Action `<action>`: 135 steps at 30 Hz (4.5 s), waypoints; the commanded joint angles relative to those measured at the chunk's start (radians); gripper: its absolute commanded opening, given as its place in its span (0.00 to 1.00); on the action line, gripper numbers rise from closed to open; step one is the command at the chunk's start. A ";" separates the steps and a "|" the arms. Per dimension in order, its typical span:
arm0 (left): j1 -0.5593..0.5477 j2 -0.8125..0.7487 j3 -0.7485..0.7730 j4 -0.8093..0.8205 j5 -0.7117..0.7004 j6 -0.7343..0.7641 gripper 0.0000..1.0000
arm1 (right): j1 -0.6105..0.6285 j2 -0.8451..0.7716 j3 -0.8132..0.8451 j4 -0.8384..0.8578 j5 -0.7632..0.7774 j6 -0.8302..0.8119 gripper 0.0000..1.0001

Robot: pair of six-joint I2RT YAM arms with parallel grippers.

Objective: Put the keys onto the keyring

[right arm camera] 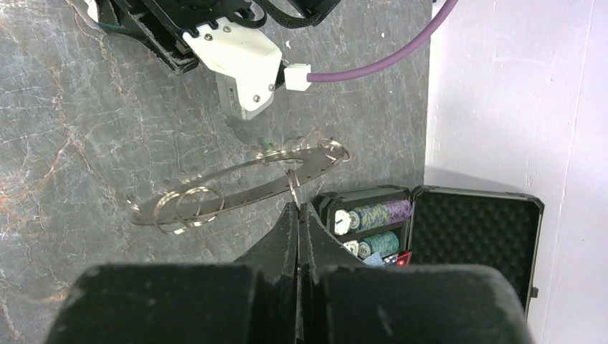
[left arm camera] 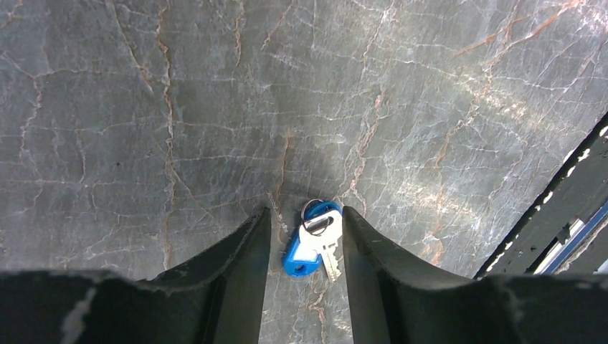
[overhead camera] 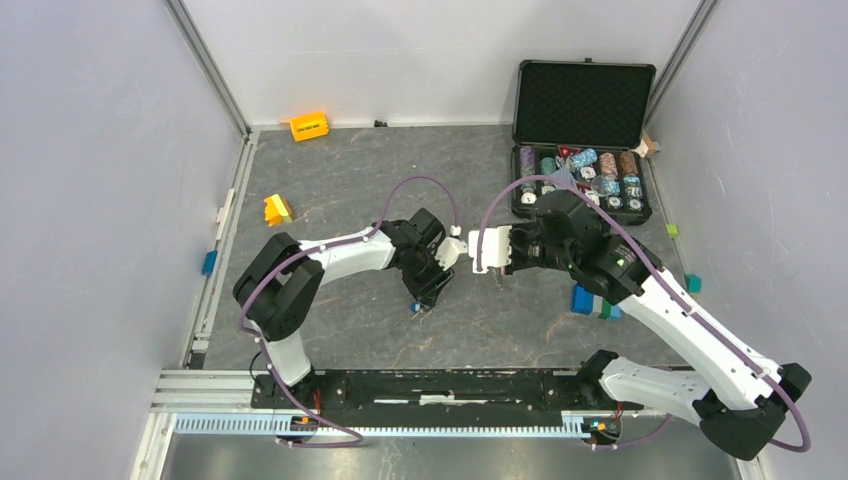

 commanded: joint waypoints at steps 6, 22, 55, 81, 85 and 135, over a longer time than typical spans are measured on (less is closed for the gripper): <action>-0.012 0.006 0.017 -0.035 -0.003 -0.023 0.41 | -0.005 -0.035 -0.008 0.062 -0.007 0.004 0.00; -0.020 0.010 0.024 -0.043 0.039 -0.010 0.19 | -0.009 -0.034 -0.016 0.068 -0.011 0.009 0.00; -0.066 -0.115 -0.029 -0.023 -0.001 0.106 0.47 | -0.020 -0.046 -0.043 0.078 -0.021 0.013 0.00; -0.248 -0.061 -0.093 0.062 -0.336 0.269 0.44 | -0.030 -0.092 -0.080 0.071 -0.042 0.013 0.00; -0.249 -0.046 -0.085 0.063 -0.334 0.271 0.41 | -0.031 -0.095 -0.078 0.070 -0.045 0.010 0.00; -0.129 -0.257 -0.170 0.039 0.026 0.787 0.68 | -0.031 -0.085 -0.075 0.068 -0.062 0.024 0.00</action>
